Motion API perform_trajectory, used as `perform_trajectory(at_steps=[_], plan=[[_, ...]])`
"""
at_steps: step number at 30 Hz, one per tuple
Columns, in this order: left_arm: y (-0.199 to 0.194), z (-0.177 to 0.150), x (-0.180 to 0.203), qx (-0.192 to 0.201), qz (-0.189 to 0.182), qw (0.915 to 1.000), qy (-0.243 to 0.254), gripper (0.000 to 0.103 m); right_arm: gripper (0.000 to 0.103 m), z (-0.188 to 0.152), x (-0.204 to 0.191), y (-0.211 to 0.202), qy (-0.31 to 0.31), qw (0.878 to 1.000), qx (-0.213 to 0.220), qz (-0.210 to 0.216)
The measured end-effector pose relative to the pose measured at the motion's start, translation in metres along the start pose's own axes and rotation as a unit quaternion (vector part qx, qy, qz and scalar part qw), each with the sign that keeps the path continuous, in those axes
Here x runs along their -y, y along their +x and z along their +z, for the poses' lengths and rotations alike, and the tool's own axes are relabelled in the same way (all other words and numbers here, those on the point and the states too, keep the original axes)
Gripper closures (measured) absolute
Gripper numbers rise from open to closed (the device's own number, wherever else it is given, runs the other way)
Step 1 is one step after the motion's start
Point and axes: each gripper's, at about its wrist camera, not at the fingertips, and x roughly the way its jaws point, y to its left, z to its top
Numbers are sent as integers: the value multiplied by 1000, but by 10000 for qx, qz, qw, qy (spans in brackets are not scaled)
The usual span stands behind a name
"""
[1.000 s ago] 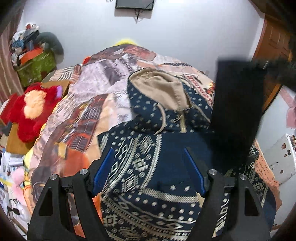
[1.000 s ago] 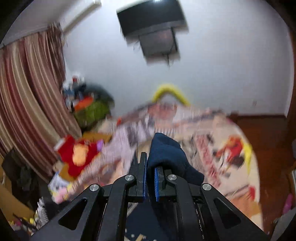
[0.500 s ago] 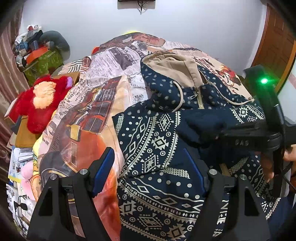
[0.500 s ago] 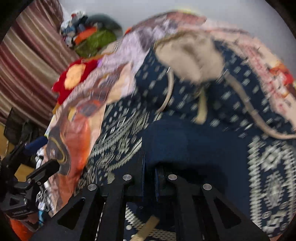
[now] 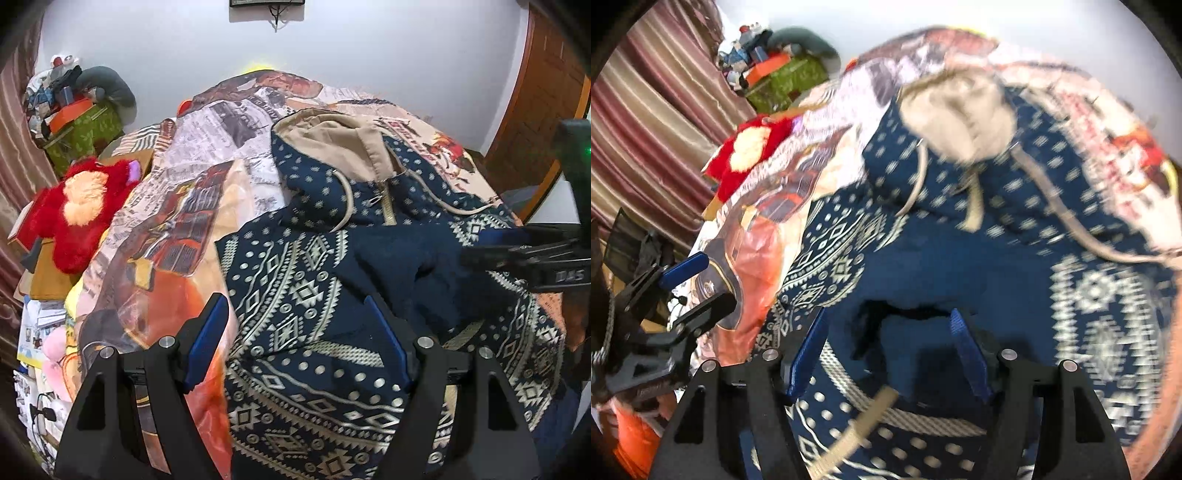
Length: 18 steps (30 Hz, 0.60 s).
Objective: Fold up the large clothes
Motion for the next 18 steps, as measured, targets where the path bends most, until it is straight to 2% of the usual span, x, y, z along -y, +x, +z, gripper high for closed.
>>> perform_trajectory(at_steps=[5,8,11,15,18], plan=[[17,15,23,-195,-291,9994,65,28,33,-8,34,-46,-90,9981,368,-479],[41,23,55,-397,-379,9977,409,28,30,-18,60,-66,-203,9947,470,-887],[67,23,86,-598,-351,9936,891,28,28,-35,92,-75,-76,9930,415,-1099],[117,13,125,-920,258,9812,1679,28,28,-55,132,-66,196,9903,91,-1371],[134,7,132,-828,656,9771,1845,28,28,-68,153,-51,364,9889,-131,-1433]])
